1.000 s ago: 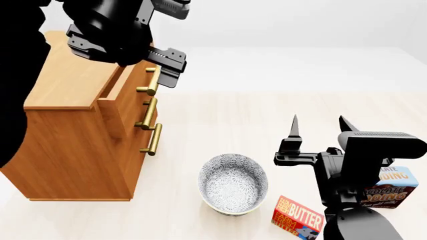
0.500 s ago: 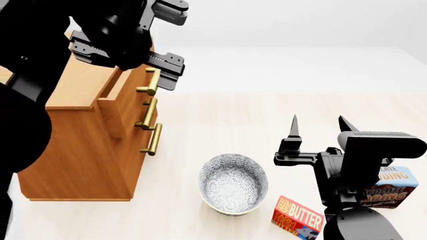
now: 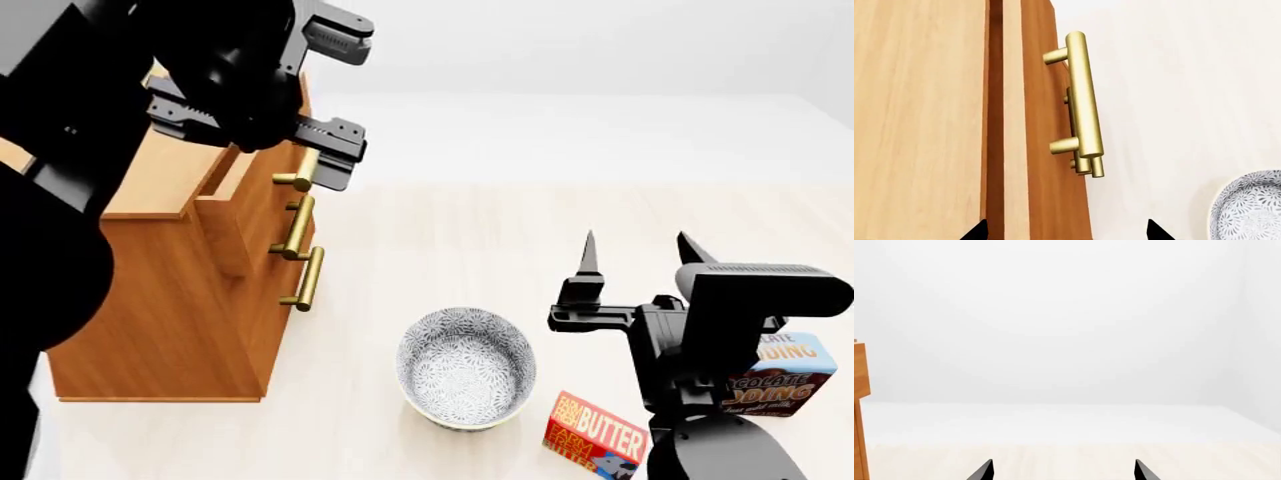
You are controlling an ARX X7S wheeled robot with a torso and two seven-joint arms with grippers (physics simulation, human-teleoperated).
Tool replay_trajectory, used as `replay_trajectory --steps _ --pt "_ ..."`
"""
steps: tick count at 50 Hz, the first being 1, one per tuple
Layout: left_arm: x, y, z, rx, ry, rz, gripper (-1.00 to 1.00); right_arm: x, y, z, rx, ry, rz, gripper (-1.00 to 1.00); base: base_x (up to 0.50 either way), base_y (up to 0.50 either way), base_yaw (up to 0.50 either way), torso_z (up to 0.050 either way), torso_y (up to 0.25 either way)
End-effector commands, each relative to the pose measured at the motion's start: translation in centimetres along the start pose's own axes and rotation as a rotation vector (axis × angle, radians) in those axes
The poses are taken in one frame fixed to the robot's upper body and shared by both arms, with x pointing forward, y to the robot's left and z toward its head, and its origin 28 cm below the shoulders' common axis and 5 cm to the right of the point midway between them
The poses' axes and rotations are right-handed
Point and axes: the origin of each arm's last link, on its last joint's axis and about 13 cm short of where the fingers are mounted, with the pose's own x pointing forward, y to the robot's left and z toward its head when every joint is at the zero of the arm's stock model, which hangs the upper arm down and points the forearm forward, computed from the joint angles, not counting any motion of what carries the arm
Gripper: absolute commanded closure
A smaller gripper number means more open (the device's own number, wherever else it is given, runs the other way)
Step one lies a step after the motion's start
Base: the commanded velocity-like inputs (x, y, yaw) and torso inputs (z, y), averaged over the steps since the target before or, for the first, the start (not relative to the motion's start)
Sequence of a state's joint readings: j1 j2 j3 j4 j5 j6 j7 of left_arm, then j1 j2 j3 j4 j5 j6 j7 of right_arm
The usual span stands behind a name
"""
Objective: Put the butter at the back in the top drawer of the cabinet and close it.
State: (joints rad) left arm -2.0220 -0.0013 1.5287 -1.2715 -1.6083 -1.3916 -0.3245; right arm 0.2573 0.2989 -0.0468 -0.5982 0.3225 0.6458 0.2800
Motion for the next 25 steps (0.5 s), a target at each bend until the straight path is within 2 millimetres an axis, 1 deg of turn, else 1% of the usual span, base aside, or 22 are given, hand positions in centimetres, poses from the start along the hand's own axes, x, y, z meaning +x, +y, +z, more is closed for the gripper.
replay_trajectory --steps 1,25 --pt "0.5 0.0 -0.2 -0.006 0.011 0.01 -1.0 0.0 0.0 -0.1 0.001 0.001 -0.001 -1.0 0.0 0.0 0.0 0.0 0.0" --pt "1.7 -0.4 -0.7 -0.003 0.041 0.023 -1.0 0.0 -0.1 -0.2 0.003 0.002 0.0 -1.0 0.0 0.0 0.0 0.0 0.0"
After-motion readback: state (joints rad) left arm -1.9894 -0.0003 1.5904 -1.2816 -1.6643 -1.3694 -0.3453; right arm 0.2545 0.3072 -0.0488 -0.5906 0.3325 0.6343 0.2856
